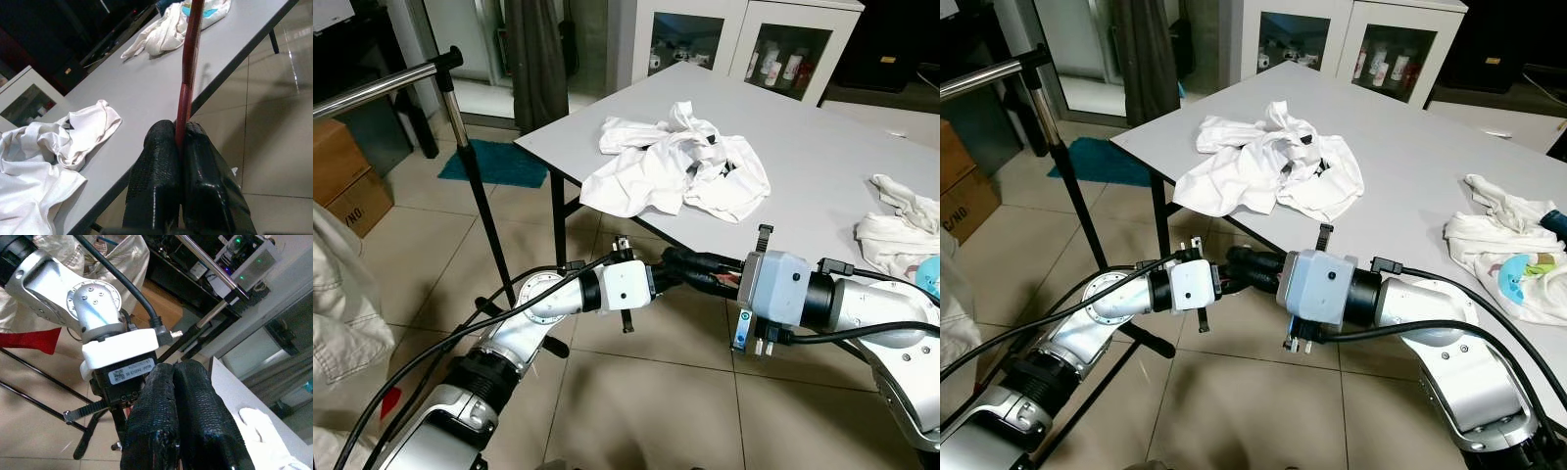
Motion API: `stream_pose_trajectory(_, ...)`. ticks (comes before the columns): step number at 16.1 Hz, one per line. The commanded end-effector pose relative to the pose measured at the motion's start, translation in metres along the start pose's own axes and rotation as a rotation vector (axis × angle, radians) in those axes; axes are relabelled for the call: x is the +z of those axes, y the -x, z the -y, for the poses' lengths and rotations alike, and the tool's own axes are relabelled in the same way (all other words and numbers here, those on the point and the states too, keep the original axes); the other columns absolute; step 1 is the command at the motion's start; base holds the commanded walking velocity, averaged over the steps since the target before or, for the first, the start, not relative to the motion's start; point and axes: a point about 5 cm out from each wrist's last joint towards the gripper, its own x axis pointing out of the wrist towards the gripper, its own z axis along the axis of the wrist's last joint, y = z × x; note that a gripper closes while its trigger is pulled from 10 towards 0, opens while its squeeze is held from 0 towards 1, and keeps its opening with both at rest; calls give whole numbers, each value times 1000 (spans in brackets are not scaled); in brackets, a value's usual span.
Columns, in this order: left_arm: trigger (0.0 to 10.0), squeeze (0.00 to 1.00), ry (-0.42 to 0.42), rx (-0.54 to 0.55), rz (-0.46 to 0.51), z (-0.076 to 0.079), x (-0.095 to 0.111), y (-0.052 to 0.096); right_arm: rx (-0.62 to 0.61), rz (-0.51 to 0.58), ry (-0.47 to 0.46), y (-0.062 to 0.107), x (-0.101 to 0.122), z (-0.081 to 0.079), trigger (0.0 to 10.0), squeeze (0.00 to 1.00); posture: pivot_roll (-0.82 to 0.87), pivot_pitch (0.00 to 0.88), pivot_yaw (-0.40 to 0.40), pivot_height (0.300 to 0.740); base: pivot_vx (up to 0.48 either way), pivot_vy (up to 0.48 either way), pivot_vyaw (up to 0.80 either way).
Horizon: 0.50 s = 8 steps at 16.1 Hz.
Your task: Hang hanger
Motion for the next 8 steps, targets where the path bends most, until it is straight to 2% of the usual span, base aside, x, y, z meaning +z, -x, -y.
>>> stream_pose_trajectory(1,0,0,2,5,14,-1,2,-2,-24,-18,2,0,0,5,10000,0,5,0,-11,723,0,0,0)
stream_pose_trajectory(2,0,0,1,6,14,-1,2,-2,-32,-2,-36,1,1,6,10000,0,5,0,-11,723,0,0,0)
stream_pose_trajectory(3,0,0,1,7,13,-2,2,-2,-30,19,-87,3,2,6,10000,1000,5,0,-11,723,0,0,0)
stream_pose_trajectory(4,0,0,1,8,13,-2,2,-2,-24,27,-102,4,3,6,10000,1000,5,0,-11,723,0,0,0)
stream_pose_trajectory(6,0,0,2,10,12,-2,2,-3,10,39,-194,6,5,4,10000,988,4,0,-11,723,0,0,0)
stream_pose_trajectory(7,0,0,2,10,12,-2,2,-3,38,34,-224,7,5,1,10000,847,4,0,-11,723,0,0,0)
stream_pose_trajectory(8,0,0,3,11,13,-1,2,-3,84,38,-305,9,5,-5,10000,0,4,0,-12,723,0,0,0)
